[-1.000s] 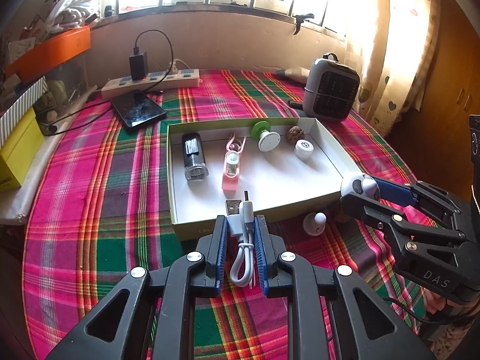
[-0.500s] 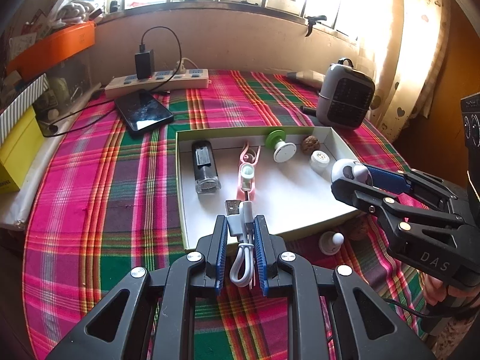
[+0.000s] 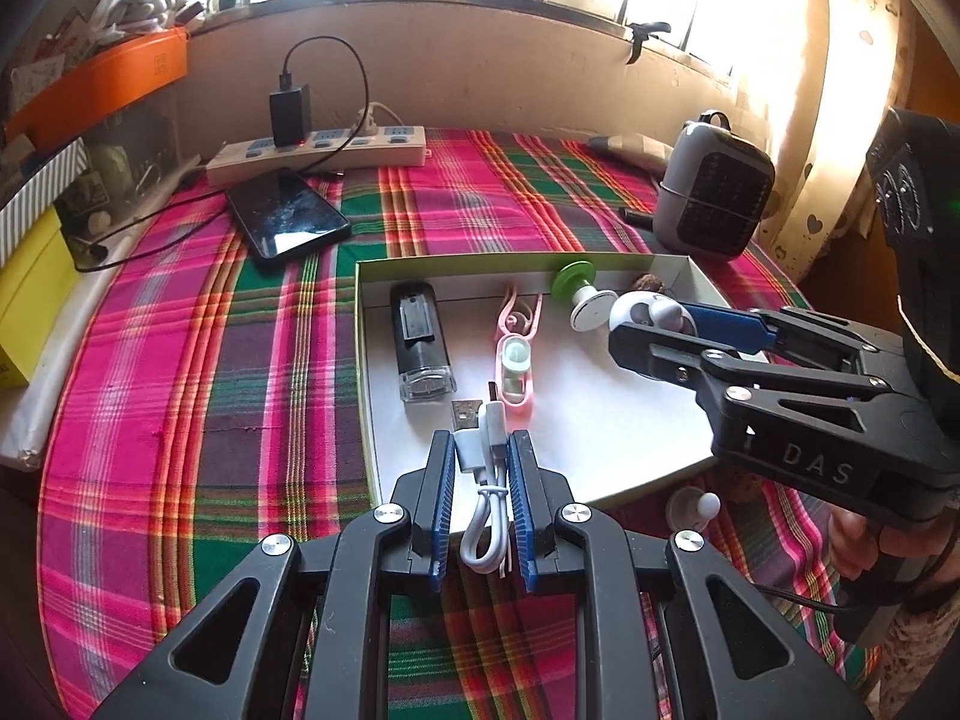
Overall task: Organize objects
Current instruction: 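Lift and carry the cable and panda ball over the box with both grippers, then lower the panda ball and open the right gripper while the left gripper releases the cable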
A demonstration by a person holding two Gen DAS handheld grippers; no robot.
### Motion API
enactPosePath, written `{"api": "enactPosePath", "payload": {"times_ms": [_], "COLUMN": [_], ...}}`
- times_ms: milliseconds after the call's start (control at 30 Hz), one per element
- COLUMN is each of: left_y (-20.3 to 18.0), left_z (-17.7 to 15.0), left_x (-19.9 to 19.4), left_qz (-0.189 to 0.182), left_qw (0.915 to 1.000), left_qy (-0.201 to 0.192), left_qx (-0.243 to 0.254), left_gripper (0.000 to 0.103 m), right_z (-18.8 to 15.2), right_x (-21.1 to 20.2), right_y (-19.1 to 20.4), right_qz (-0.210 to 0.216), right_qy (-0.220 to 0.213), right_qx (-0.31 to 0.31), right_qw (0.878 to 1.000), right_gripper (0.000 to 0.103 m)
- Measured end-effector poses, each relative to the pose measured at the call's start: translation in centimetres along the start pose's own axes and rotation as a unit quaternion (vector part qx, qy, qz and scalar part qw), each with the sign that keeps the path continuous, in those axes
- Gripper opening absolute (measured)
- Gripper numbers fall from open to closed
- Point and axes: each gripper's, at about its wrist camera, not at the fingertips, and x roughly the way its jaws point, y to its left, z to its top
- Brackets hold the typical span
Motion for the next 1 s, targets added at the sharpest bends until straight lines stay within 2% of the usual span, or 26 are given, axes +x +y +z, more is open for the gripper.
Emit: {"api": "enactPosePath", "payload": {"times_ms": [333, 1000], "left_y": [0.3, 0.5], "left_z": [0.3, 0.9], "left_x": [1.3, 2.9], "left_qz": [0.002, 0.01], "left_qw": [0.9999, 0.9999], "left_qy": [0.01, 0.013], "left_qx": [-0.002, 0.002], "left_gripper": [0.016, 0.016], "right_z": [1.0, 1.4], "right_x": [2.5, 4.9], "right_y": [-0.2, -0.2], "right_qz": [0.007, 0.009], "right_qy": [0.019, 0.042], "right_qx": [-0.003, -0.002], "right_qw": [1.0, 0.999], "right_gripper": [0.044, 0.044]}}
